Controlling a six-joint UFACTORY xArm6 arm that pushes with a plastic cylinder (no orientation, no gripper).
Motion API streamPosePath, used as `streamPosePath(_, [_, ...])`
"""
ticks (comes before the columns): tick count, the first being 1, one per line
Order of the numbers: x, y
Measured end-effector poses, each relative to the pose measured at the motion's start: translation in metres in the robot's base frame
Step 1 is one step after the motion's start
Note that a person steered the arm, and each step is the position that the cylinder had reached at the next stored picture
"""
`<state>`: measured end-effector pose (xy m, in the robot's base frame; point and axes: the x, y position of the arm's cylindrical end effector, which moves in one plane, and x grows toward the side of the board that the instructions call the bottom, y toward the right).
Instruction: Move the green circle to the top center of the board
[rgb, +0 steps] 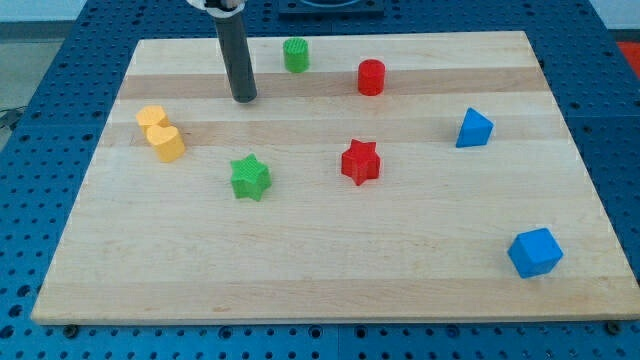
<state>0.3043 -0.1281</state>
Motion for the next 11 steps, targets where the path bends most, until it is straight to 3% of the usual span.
streamPosePath(1, [-0.038, -0.003])
streamPosePath(2, [-0.042, 0.007])
streamPosePath(3, [-0.053, 0.074])
streamPosePath(6, [-0.061, 0.079])
streamPosePath(7, [-0.095, 0.079])
streamPosePath(8, [-0.095, 0.079])
streamPosePath(9, [-0.098, 0.052])
streamPosePath(11, [-0.112, 0.074])
